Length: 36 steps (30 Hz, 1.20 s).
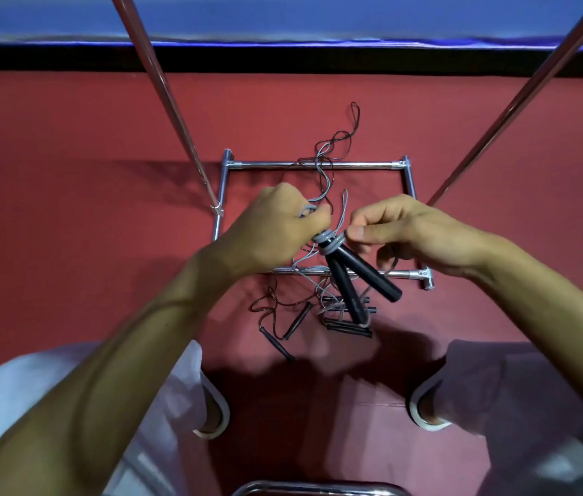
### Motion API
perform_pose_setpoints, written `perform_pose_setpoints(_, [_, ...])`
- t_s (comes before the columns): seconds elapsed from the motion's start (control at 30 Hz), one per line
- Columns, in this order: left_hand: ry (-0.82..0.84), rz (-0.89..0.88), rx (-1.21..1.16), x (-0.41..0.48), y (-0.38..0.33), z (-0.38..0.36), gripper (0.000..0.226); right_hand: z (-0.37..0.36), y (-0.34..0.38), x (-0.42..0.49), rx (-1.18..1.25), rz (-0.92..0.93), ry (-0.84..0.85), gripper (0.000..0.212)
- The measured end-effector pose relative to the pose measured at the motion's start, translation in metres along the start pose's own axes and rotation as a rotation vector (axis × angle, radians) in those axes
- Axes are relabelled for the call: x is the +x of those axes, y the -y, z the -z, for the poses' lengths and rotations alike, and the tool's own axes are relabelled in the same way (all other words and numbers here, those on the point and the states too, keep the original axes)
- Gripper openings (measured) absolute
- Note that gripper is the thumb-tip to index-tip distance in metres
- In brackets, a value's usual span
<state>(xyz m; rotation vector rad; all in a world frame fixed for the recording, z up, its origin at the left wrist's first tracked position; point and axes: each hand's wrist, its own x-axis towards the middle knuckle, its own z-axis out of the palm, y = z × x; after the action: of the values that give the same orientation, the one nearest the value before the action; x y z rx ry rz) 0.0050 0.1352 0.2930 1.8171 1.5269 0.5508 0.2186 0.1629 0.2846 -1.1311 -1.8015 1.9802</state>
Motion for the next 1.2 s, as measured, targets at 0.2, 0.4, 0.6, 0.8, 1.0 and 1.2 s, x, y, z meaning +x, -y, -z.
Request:
perform_pose_setpoints(0.2, [-0.079, -0.027, -0.181, -0.005, 0.008, -0.009, 0.047, -0.012, 0.006, 0.0, 0.331, -0.056, 0.014, 0.02])
perform_pose_setpoints(0.4, [-0.18, 0.066, 0.02, -0.004, 0.018, -0.02, 0.06, -0.038, 0.009, 0.019, 0.405, 0.015, -0.107, 0.025])
perform_pose_setpoints(0.6, [-0.202, 0.129, -0.086, 0.007, 0.013, -0.025, 0.064, -0.035, 0.003, 0.02, 0.194, 0.13, -0.246, 0.015])
perform_pose_setpoints(0.8, [0.095, 0.233, -0.681, 0.001, 0.003, -0.022, 0.061, -0.007, 0.011, 0.009, 0.067, 0.095, -0.092, 0.033])
perform_pose_setpoints(1.0, [0.241, 0.272, -0.848, -0.001, -0.008, -0.015, 0.043, -0.003, 0.014, 0.0, 0.063, 0.122, -0.136, 0.049])
perform_pose_setpoints(1.2, [0.177, 0.246, -0.86, -0.001, -0.012, -0.02, 0.049, -0.006, 0.011, 0.008, 0.138, 0.149, -0.236, 0.058])
